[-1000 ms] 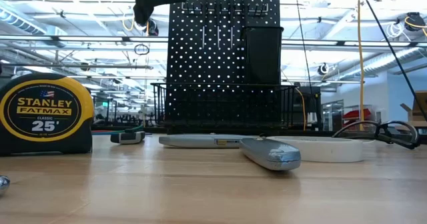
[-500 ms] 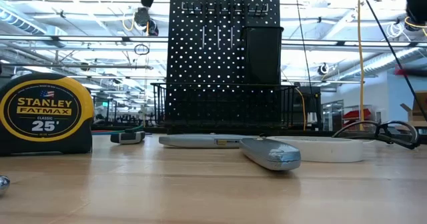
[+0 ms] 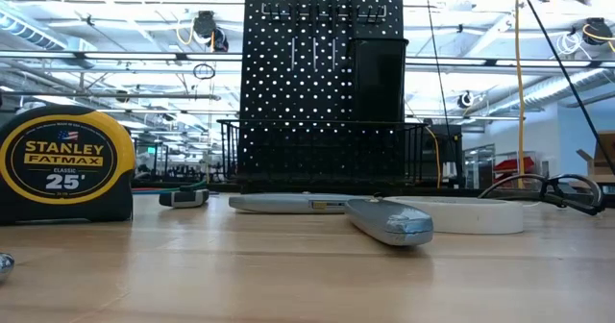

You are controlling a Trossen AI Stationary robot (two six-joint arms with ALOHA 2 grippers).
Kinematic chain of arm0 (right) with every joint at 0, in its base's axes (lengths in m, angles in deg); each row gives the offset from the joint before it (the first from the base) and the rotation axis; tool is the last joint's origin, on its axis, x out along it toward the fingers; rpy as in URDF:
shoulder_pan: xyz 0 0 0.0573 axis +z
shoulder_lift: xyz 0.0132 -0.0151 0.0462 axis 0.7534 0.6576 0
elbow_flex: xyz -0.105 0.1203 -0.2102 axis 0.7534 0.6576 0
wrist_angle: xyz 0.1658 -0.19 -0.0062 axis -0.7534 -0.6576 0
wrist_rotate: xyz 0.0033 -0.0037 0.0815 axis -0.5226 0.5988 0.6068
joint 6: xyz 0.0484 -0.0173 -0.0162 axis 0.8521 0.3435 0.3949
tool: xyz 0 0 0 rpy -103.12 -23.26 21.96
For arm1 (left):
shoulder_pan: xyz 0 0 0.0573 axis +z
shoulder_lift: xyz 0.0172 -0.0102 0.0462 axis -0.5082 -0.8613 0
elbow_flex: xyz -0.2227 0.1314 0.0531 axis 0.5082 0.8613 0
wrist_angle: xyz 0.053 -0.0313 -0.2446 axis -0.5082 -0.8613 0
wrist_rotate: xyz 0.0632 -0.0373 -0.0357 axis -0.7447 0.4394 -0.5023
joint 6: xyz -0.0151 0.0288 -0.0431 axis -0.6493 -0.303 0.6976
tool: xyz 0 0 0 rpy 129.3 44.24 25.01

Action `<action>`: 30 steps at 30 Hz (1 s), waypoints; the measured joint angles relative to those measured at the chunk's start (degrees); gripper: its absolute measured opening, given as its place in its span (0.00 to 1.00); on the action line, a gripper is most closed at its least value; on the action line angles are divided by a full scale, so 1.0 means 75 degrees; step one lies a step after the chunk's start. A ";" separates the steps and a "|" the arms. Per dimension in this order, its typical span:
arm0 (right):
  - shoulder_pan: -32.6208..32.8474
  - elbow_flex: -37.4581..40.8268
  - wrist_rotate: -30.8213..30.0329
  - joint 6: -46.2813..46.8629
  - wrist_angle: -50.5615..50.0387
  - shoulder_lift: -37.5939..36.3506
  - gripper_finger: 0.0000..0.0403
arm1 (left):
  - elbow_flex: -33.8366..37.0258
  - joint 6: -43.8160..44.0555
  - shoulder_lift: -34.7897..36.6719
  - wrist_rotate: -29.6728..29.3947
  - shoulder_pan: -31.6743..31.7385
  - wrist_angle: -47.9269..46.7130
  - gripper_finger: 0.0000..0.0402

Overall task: Hang tools onto peg board
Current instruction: Hang the nut driver onto the pegboard

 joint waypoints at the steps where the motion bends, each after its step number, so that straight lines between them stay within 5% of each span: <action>1: -0.0166 -0.0157 -0.0003 -0.0566 0.0157 0.0000 0.08 | -0.0070 0.0000 -0.0003 -0.0049 -0.0041 -0.0013 0.41; 8: -0.1224 -0.1140 0.0123 -0.4301 0.1276 -0.0006 0.08 | -0.0753 -0.0371 -0.0003 -0.0723 -0.0347 -0.0474 0.41; 12: -0.1895 -0.1579 0.0623 -0.6228 0.2080 -0.0006 0.08 | -0.1350 -0.0793 -0.0063 -0.1620 -0.0474 -0.0895 0.41; 16: -0.2549 -0.1878 0.1377 -0.7830 0.3000 -0.0006 0.08 | -0.2010 -0.1325 -0.0259 -0.1678 -0.0468 -0.0978 0.41; 23: -0.3594 -0.2129 0.3040 -0.9441 0.4326 -0.0007 0.08 | -0.3505 -0.2552 -0.1029 -0.1662 -0.0407 -0.1527 0.41; 30: -0.4519 -0.2126 0.4656 -0.9693 0.4918 0.0050 0.08 | -0.4786 -0.2810 -0.1901 -0.1155 0.0056 -0.2372 0.41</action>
